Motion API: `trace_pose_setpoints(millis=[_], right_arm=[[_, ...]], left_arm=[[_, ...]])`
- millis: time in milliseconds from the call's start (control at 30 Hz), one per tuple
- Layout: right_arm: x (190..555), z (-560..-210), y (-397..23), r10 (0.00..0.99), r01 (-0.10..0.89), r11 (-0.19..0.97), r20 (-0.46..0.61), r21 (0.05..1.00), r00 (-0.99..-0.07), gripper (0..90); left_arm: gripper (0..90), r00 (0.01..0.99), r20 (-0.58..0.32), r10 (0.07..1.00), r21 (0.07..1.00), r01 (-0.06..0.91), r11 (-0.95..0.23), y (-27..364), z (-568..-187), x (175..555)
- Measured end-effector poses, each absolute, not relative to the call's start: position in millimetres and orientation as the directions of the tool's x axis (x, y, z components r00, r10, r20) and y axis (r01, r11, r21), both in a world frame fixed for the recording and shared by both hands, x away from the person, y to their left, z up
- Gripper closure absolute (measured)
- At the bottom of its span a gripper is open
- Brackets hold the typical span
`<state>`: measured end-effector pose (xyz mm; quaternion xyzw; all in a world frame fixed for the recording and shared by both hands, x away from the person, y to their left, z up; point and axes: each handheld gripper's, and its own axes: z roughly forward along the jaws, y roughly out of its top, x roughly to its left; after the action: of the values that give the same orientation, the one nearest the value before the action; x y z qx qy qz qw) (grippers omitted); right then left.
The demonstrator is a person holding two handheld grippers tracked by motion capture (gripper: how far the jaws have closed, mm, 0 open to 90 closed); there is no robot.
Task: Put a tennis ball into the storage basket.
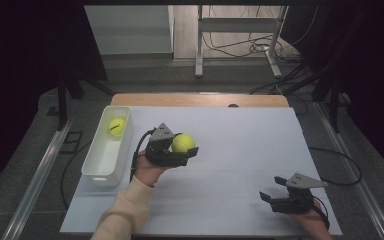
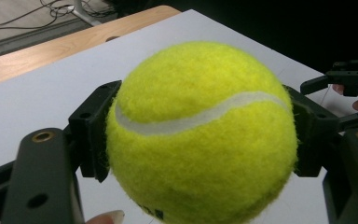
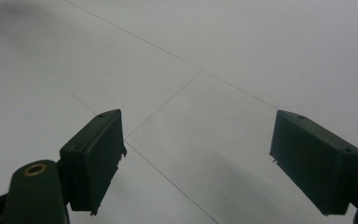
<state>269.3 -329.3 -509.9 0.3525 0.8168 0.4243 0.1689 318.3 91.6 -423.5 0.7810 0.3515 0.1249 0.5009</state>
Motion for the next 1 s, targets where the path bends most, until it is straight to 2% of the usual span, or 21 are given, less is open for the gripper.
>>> trace_pose_setpoints(millis=[1000], right_arm=[[268.8, -510.1, -328.5, 0.712, 0.432, 0.403, 0.020, 0.807, -0.702, 17.9]], left_arm=[[25.2, 0.728, -0.138, 0.672, 0.859, 0.426, -0.285, 85.4, -428.8, 316.6]])
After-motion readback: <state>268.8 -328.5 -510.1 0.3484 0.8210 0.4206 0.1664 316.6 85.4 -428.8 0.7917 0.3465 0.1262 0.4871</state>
